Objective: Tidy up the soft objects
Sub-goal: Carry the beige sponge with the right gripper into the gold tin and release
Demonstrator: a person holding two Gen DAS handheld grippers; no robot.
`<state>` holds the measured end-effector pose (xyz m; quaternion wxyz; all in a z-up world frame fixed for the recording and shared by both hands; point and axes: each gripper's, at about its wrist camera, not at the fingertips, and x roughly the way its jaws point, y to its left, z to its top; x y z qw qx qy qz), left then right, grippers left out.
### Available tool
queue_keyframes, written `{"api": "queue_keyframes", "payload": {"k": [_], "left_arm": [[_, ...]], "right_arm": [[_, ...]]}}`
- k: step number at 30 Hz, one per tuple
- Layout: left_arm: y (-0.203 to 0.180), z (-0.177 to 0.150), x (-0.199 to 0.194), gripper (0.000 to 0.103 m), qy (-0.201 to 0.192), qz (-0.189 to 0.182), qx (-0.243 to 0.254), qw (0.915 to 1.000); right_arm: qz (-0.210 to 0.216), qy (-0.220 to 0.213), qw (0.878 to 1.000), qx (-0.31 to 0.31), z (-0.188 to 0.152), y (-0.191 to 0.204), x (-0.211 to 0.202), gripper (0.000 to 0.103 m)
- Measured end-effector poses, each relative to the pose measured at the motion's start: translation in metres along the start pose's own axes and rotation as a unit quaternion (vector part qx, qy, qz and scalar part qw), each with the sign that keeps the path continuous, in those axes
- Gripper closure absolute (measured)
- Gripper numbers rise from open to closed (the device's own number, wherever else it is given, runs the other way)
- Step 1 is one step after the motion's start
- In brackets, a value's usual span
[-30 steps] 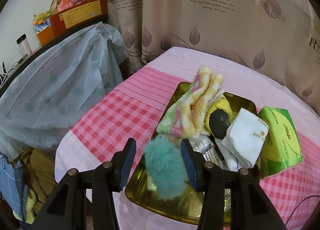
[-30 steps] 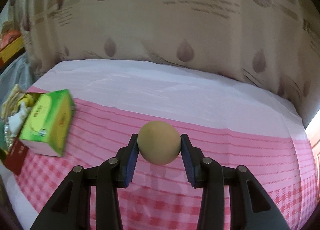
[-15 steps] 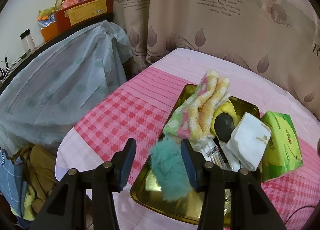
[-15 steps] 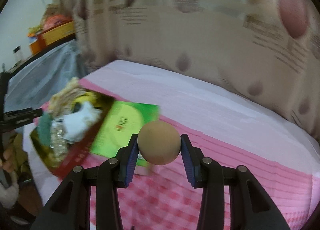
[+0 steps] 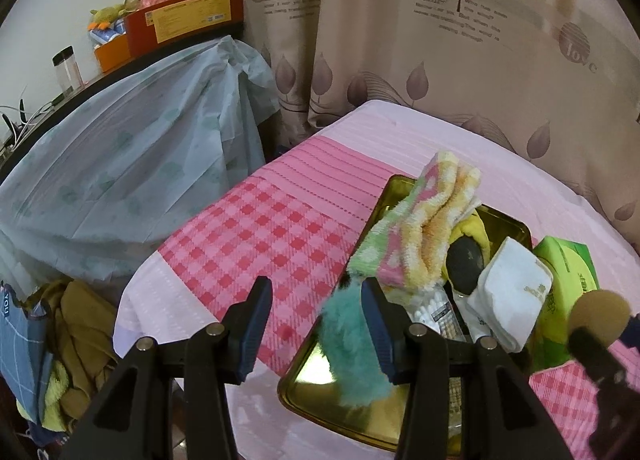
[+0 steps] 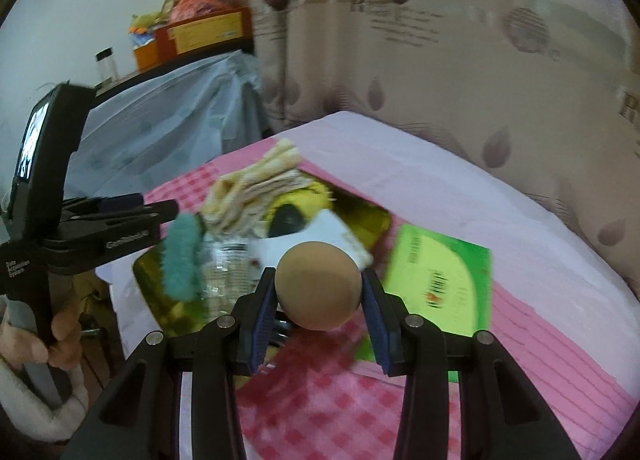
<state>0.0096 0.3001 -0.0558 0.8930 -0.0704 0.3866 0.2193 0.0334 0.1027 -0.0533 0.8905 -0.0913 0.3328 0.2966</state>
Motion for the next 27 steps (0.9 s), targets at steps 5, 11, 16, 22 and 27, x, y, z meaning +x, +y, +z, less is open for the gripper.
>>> {"api": "queue_keyframes", "payload": {"k": [5, 11, 16, 22, 27], "left_arm": [[0.003, 0.0, 0.001, 0.056, 0.002, 0.001, -0.004, 1.0], [0.005, 0.0, 0.001, 0.056, 0.003, 0.003, -0.006, 1.0], [0.005, 0.0, 0.002, 0.056, 0.004, 0.002, -0.006, 1.0], [0.006, 0.0, 0.001, 0.056, 0.002, 0.002, -0.004, 1.0], [0.005, -0.001, 0.0, 0.056, 0.002, 0.002, -0.004, 1.0]], "right_arm": [[0.02, 0.017, 1.0, -0.013, 0.001, 0.02, 0.018, 0.064], [0.033, 0.039, 0.998, -0.029, -0.006, 0.038, 0.035, 0.064], [0.038, 0.049, 0.998, -0.031, -0.011, 0.043, 0.042, 0.064], [0.038, 0.056, 0.997, -0.023, -0.015, 0.043, 0.048, 0.062], [0.034, 0.054, 0.998, -0.017, -0.018, 0.045, 0.048, 0.06]]}}
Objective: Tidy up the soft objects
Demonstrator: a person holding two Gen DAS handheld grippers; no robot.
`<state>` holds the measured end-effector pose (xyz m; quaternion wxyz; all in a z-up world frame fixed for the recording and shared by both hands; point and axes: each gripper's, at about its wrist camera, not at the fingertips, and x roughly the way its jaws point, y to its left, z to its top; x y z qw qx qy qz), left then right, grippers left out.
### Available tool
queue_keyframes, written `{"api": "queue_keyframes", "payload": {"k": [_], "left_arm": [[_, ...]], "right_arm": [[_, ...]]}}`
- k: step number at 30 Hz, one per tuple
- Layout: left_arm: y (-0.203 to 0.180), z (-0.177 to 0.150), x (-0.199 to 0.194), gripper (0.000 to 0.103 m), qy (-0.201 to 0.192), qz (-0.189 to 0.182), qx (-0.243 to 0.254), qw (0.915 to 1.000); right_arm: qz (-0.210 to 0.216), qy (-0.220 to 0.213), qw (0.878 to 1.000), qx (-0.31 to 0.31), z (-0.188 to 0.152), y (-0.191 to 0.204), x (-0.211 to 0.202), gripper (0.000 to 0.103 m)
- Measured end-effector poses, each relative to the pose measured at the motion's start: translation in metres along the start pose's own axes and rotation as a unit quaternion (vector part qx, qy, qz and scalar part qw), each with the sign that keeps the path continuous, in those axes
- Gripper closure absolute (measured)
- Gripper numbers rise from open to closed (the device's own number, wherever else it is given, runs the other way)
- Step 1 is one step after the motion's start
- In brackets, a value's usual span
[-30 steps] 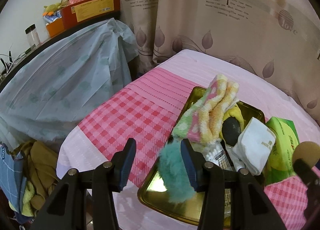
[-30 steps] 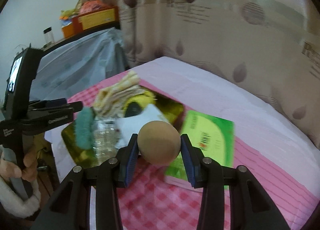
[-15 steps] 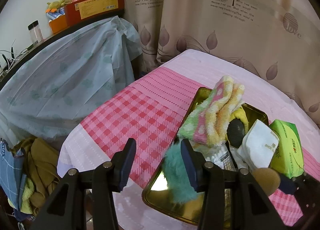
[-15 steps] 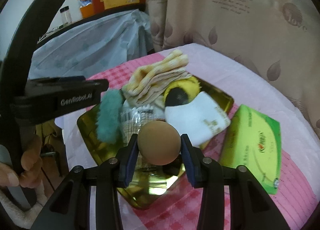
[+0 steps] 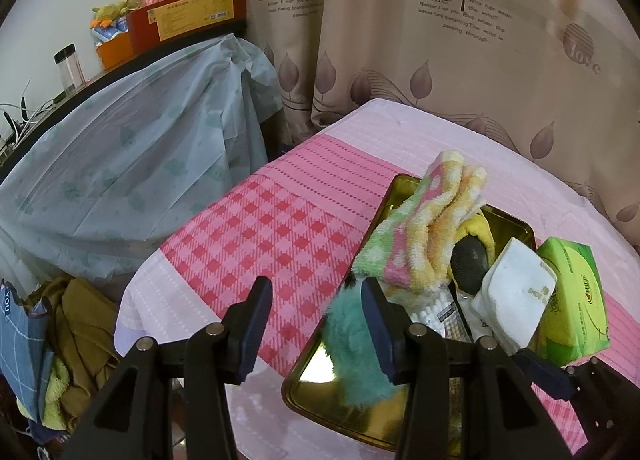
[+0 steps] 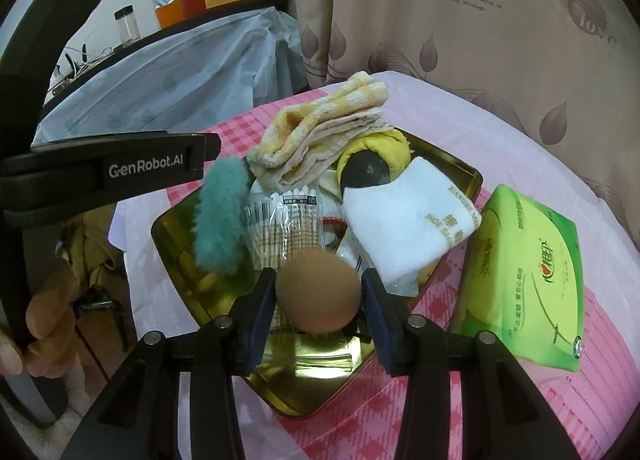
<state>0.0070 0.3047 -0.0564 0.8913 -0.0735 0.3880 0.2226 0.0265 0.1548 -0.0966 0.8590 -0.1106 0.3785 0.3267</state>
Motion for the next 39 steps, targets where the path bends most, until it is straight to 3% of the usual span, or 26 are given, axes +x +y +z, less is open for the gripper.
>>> {"api": "queue_keyframes", "payload": {"k": [8, 13, 16, 24, 39], "left_arm": [[-0.004, 0.0, -0.001, 0.056, -0.001, -0.002, 0.004, 1.0], [-0.008, 0.001, -0.001, 0.056, -0.003, -0.002, 0.009, 1.0], [-0.011, 0.001, -0.004, 0.056, -0.005, -0.004, 0.014, 0.9999], [-0.02, -0.003, -0.012, 0.056, -0.015, -0.005, 0.031, 0.9994], [-0.03, -0.007, -0.015, 0.056, -0.018, -0.007, 0.056, 0.9982]], "right_arm": [[-0.018, -0.012, 1.0, 0.013, -0.001, -0.002, -0.009, 0.031], [-0.025, -0.025, 0.999, 0.028, 0.0, -0.006, -0.023, 0.023], [-0.032, -0.036, 0.998, 0.051, -0.001, -0.012, -0.035, 0.009], [-0.069, -0.052, 0.991, 0.103, -0.016, -0.026, -0.054, 0.004], [-0.09, -0.063, 0.988, 0.105, -0.034, -0.025, -0.059, 0.003]]}}
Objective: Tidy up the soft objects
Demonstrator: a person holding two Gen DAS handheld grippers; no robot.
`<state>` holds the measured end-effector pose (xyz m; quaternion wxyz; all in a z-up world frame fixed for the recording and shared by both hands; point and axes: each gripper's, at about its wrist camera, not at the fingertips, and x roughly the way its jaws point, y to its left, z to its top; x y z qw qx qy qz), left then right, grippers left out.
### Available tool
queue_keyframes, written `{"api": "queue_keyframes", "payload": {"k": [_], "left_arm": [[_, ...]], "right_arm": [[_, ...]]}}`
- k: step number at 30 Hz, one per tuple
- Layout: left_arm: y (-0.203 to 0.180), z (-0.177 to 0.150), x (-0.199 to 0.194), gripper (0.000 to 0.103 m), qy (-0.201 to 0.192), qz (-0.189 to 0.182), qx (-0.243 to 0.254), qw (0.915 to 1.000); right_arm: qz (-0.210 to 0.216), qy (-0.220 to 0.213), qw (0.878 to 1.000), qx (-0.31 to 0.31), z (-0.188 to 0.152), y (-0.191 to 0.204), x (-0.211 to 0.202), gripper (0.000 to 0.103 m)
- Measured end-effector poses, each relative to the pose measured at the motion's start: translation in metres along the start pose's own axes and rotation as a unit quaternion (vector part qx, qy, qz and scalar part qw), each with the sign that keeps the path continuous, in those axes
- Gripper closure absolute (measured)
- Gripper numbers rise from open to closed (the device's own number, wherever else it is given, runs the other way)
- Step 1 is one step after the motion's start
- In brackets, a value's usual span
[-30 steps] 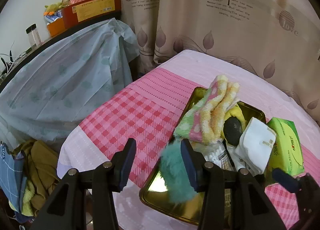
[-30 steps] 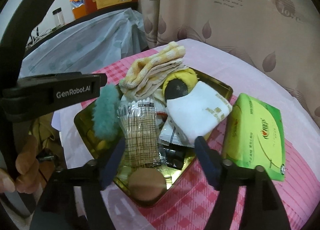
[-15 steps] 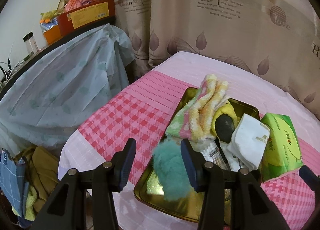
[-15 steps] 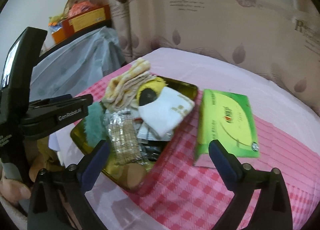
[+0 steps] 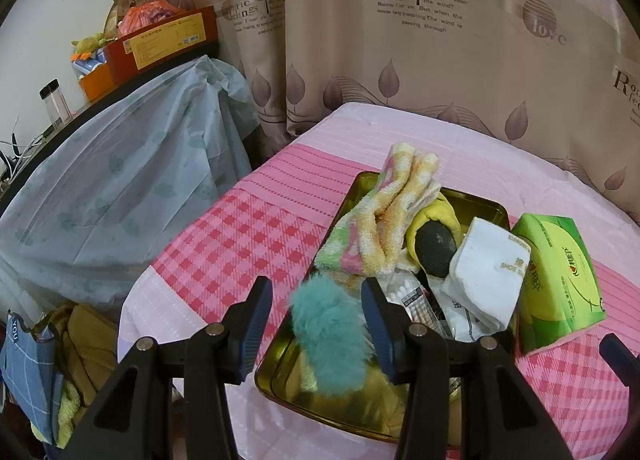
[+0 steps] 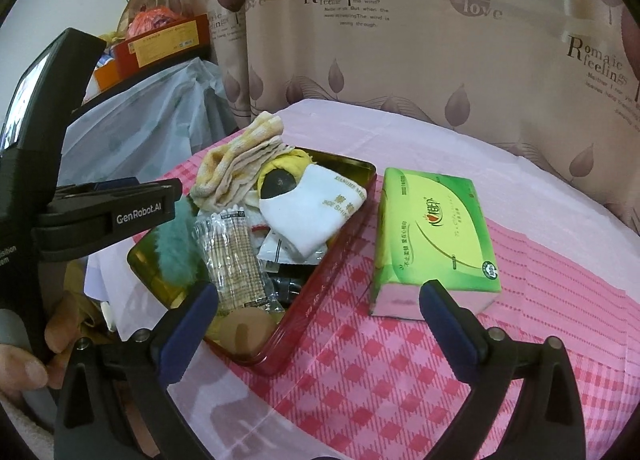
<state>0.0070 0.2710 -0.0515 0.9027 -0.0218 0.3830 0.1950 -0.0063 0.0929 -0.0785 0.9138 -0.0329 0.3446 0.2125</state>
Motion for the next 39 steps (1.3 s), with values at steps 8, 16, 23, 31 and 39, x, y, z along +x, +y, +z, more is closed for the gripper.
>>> {"api": "queue_keyframes", "payload": {"k": [8, 16, 23, 31, 39], "left_arm": [[-0.0014, -0.0012, -0.0004, 0.056, 0.001, -0.002, 0.001, 1.0], [-0.0017, -0.001, -0.0006, 0.056, 0.001, -0.001, 0.002, 1.0], [-0.0025, -0.0009, -0.0004, 0.056, 0.0, 0.0, 0.002, 1.0], [-0.0028, -0.0004, -0.0015, 0.056, 0.0, 0.0, 0.006, 1.0], [-0.0037, -0.0007, -0.0019, 0.056, -0.001, 0.001, 0.006, 1.0]], "right_arm": [[-0.001, 0.002, 1.0, 0.002, -0.0009, -0.0025, 0.0009, 0.003], [-0.001, 0.005, 1.0, 0.001, -0.0037, -0.0033, 0.0036, 0.003], [0.0, 0.007, 1.0, 0.002, -0.0043, -0.0021, 0.003, 0.003], [0.0, 0.01, 1.0, 0.0, -0.0065, 0.001, 0.0022, 0.003], [0.001, 0.012, 1.0, -0.002, -0.0072, 0.0031, 0.0021, 0.003]]}}
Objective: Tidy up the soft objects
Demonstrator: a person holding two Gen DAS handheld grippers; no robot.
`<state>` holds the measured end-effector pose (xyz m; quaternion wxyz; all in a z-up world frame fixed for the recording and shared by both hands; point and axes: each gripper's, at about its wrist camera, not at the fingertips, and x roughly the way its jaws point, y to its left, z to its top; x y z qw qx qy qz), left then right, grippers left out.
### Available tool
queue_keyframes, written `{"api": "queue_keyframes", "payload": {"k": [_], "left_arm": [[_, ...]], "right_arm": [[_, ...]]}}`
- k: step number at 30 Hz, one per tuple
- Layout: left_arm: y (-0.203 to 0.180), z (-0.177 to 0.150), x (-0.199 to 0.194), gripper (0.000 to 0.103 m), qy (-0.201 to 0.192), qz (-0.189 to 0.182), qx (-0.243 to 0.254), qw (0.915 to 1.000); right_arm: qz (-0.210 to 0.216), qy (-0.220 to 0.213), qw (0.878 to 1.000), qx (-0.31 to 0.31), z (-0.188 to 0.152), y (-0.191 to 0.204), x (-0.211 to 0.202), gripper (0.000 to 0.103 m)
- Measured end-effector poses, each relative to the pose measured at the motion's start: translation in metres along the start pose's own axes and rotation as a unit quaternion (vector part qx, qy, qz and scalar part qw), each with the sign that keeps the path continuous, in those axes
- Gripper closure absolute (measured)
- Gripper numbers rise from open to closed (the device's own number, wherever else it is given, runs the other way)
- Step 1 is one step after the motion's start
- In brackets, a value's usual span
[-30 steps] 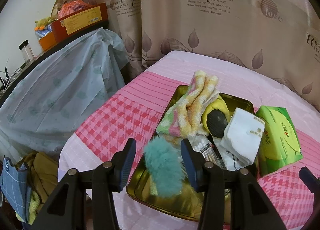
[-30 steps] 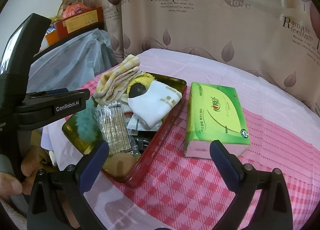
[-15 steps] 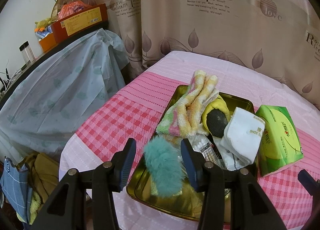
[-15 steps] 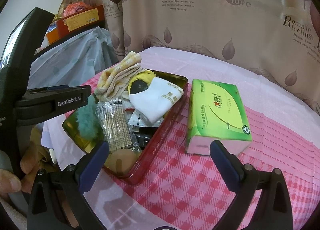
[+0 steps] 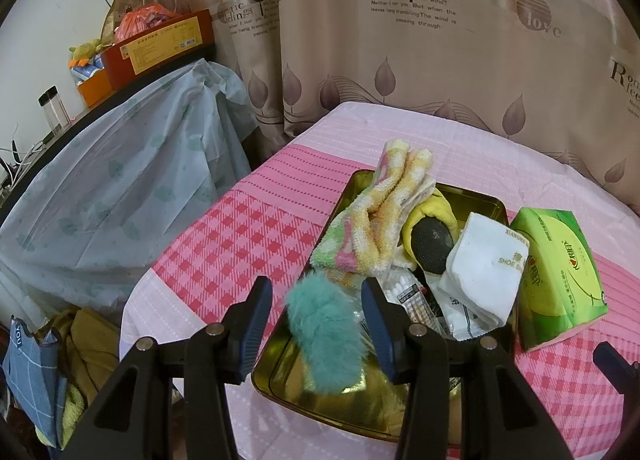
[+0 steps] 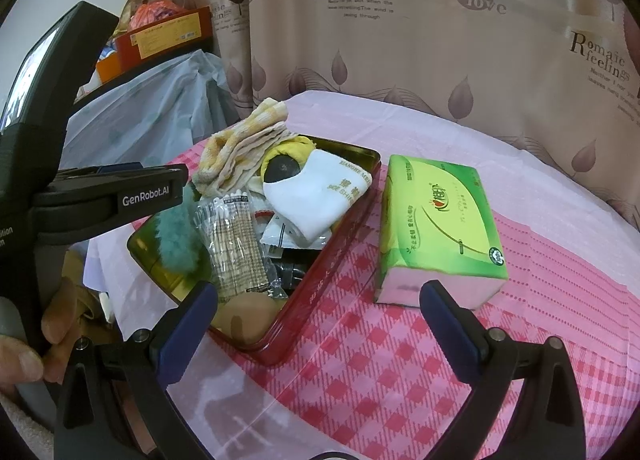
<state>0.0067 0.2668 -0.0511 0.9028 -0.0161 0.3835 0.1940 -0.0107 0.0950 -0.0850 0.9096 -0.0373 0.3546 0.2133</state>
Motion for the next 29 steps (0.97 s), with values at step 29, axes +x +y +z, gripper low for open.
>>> {"api": "queue_keyframes", "payload": {"k": [29], "left_arm": [[0.0004, 0.0056, -0.0019, 0.056, -0.014, 0.001, 0.012, 0.9998]], "right_arm": [[0.003, 0.003, 1.0, 0.0, -0.0002, 0.0023, -0.0014, 0.003]]}}
